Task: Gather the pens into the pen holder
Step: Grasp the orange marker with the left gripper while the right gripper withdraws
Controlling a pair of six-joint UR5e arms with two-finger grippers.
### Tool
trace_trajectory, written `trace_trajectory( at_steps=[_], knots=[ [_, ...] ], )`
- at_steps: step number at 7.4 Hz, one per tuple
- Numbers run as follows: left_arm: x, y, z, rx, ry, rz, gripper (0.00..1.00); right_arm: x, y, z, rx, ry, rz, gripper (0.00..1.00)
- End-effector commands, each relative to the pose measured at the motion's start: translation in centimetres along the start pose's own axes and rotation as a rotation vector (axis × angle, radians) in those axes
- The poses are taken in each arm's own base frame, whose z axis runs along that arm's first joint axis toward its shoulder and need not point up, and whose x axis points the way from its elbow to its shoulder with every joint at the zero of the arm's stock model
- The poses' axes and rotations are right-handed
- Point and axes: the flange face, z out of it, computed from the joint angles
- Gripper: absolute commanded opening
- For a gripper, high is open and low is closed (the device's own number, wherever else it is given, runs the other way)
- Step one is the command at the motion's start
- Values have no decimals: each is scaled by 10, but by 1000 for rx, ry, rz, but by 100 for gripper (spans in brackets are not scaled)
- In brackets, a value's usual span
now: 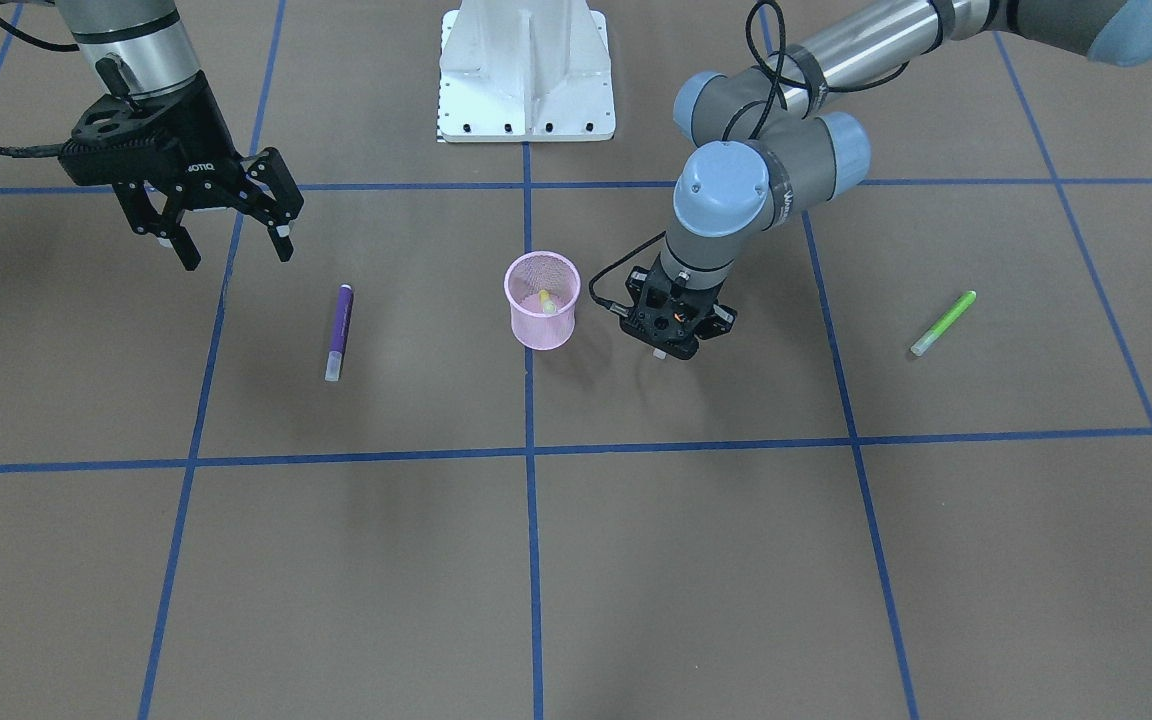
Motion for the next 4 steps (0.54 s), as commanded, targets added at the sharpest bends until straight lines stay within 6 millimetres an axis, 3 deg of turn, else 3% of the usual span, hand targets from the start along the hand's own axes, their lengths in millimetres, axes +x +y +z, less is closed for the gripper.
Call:
trace_trajectory(
  at_steps=[1, 2, 4],
  knots=[
    [0, -1, -1, 2, -1, 2, 17, 1, -1, 0, 2, 2, 6, 100],
    [0, -1, -1, 2, -1, 0, 0, 1, -2, -1, 3, 1, 8, 100],
    [2, 0, -6, 5, 9, 3, 0, 6, -8, -4, 13, 4, 16, 100]
  ],
)
